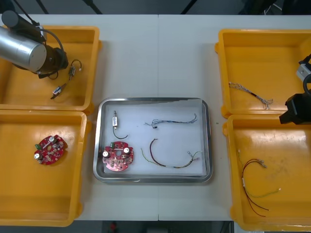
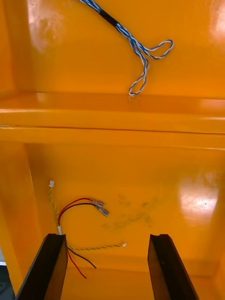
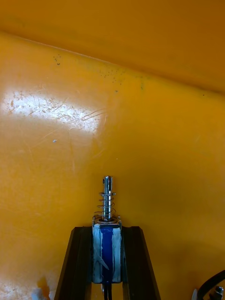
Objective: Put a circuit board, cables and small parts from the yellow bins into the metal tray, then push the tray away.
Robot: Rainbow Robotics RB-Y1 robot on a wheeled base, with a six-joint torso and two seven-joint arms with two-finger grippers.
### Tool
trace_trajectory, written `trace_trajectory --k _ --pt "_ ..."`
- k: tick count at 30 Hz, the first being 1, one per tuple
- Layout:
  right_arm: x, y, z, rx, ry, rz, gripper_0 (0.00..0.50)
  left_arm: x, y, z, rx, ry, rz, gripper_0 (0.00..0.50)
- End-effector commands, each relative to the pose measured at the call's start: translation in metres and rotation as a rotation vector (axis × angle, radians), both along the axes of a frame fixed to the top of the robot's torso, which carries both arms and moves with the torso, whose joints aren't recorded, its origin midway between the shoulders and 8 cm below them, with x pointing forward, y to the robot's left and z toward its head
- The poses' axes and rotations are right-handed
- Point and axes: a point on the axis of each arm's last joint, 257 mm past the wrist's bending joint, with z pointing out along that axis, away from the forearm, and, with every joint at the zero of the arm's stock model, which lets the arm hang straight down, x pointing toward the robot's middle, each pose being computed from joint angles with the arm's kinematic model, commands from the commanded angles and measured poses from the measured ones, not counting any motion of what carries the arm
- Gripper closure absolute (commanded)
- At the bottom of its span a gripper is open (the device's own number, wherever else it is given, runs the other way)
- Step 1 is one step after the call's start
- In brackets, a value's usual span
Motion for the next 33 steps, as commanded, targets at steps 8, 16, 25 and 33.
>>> trace_trajectory --k 8,16,25,33 --pt "-0.008 -0.033 0.010 -0.037 -0.027 -0.079 0.000 -0.011 -0.011 0.065 0.154 0.068 -0.102 0.500" --pt "-0.018 -0.042 -0.004 -0.042 0.007 -0.103 0.000 -0.041 -0.016 0.091 0.172 0.170 -0.108 0.500" --pt "-0.020 -0.046 -0.006 -0.051 0.010 -0.112 0.000 -0.083 -0.028 0.117 0.146 0.271 -0.128 0.500" --pt "-0.020 -0.046 -0.006 -0.051 0.010 -0.112 0.000 -0.118 -0.048 0.132 0.101 0.340 -0.176 0.500"
